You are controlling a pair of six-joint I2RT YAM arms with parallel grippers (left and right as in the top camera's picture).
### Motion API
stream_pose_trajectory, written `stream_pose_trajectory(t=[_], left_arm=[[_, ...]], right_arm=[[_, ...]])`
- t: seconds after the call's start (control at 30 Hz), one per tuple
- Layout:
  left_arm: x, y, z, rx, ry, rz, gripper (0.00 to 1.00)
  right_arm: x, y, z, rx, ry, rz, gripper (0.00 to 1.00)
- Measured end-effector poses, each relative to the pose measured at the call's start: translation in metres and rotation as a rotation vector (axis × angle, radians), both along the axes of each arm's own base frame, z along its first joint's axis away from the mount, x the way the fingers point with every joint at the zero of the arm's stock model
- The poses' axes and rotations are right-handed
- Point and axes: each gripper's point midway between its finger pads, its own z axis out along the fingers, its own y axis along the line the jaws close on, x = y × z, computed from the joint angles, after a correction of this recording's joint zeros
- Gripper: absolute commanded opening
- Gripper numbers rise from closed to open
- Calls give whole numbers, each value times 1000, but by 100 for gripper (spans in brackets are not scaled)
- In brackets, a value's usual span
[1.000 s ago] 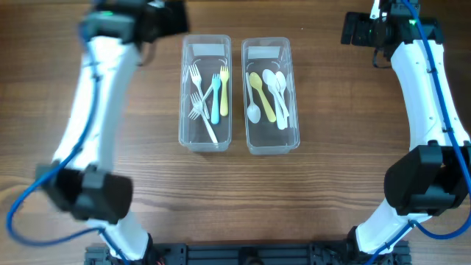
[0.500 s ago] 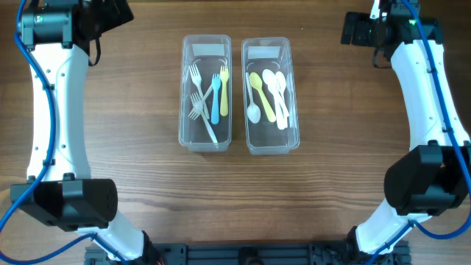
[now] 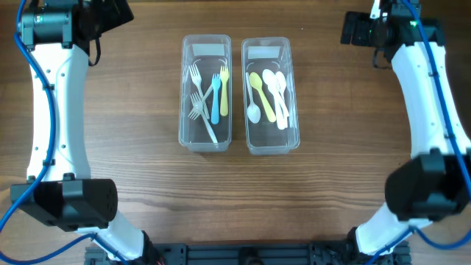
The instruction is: Pack container
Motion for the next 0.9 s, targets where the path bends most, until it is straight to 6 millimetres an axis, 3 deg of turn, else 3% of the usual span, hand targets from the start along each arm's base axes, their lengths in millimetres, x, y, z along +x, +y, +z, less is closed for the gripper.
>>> stream_pose_trajectory(t=[0.03,0.1,0.13,0.17,0.23,0.33,0.43,0.53,0.67,0.77,0.8,0.9], left_arm=[[0,0,0,0,0,0,100],[0,0,0,0,0,0,100],[0,0,0,0,0,0,100],[0,0,0,0,0,0,100],[0,0,0,0,0,0,100],[0,0,0,0,0,0,100],[0,0,0,0,0,0,100],[0,0,0,1,0,1,100],[0,0,0,0,0,0,100],[0,0,0,1,0,1,100],[0,0,0,0,2,0,100],[0,0,0,0,2,1,100]], right_arm=[[-5,5,19,-4,-39,13,100],[-34,19,94,-16,-203,53,100],[-42,21,110,-17,-241,59,100],[-69,22,157,-20,-355,66,100],[-114,18,212,-21,-499,64,100],[-171,20,264,-9,-659,84,100],[-217,25,293,9,-777,120,100],[-250,28,292,21,-858,146,100],[-270,30,250,24,-942,163,100],[-272,32,193,28,-961,174,100],[-270,32,161,28,-956,175,100],[-263,33,115,29,-997,175,100]])
